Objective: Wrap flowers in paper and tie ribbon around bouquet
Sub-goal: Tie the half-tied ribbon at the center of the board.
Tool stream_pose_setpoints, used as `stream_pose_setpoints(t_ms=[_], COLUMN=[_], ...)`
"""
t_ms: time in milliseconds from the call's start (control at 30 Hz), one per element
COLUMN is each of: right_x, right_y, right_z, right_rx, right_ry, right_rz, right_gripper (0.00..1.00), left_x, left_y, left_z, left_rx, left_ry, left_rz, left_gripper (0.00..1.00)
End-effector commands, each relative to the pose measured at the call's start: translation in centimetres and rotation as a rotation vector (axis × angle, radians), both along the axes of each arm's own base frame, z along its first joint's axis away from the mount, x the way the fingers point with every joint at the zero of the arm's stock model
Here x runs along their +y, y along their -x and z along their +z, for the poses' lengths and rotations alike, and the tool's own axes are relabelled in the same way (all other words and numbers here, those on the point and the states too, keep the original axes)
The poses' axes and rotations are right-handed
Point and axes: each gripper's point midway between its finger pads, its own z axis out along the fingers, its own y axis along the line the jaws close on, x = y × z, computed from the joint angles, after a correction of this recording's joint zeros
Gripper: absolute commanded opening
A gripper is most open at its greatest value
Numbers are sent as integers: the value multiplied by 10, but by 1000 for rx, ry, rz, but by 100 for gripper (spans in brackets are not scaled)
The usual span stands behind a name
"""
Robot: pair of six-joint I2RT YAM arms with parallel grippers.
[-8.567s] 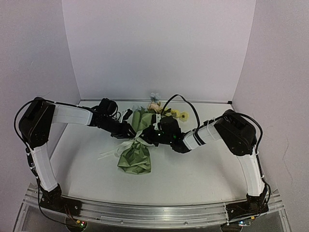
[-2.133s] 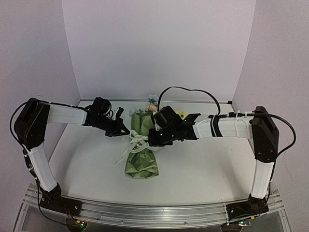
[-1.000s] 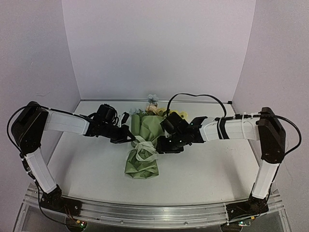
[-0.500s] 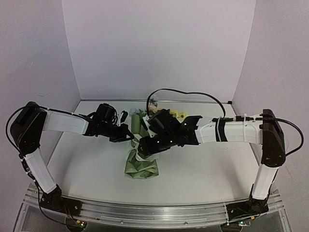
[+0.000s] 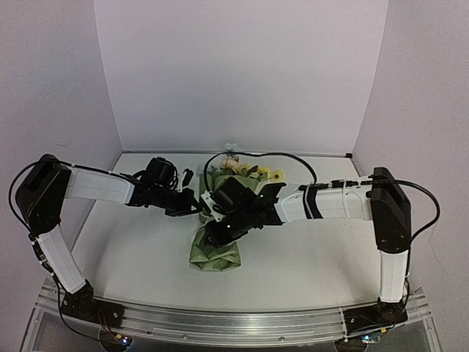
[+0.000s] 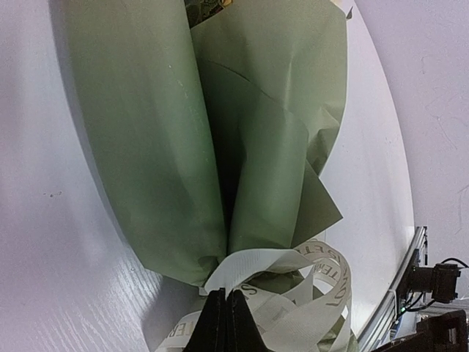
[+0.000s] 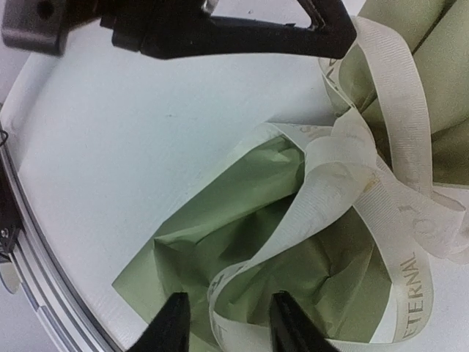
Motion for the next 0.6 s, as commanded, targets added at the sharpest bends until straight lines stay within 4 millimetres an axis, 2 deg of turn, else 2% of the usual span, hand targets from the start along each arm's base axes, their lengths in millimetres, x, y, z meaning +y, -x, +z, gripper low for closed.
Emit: stream_pose_setpoints(t_ms=[0, 100, 167, 433, 567], right_x=[2, -14, -26, -69, -88], right_y=[-1, -12, -21, -46, -53], right_z=[13, 18, 22, 36, 31], right_rx=[-31, -77, -92, -133, -125], right_ry=[-10, 22, 33, 64, 92], right_rz=[-7, -78, -126, -286, -334], right_gripper=[22, 5, 1, 0, 0], left_x=[3, 7, 11, 27, 32], left_y=[-5, -6, -6, -9, -8], left_z=[22, 21, 22, 28, 27], left_rx=[-54, -65, -72, -91, -91], left_ry=[7, -12, -21, -32, -34], left_rz=[19, 31, 39, 70, 75], left_gripper=[0, 0, 0, 0, 0])
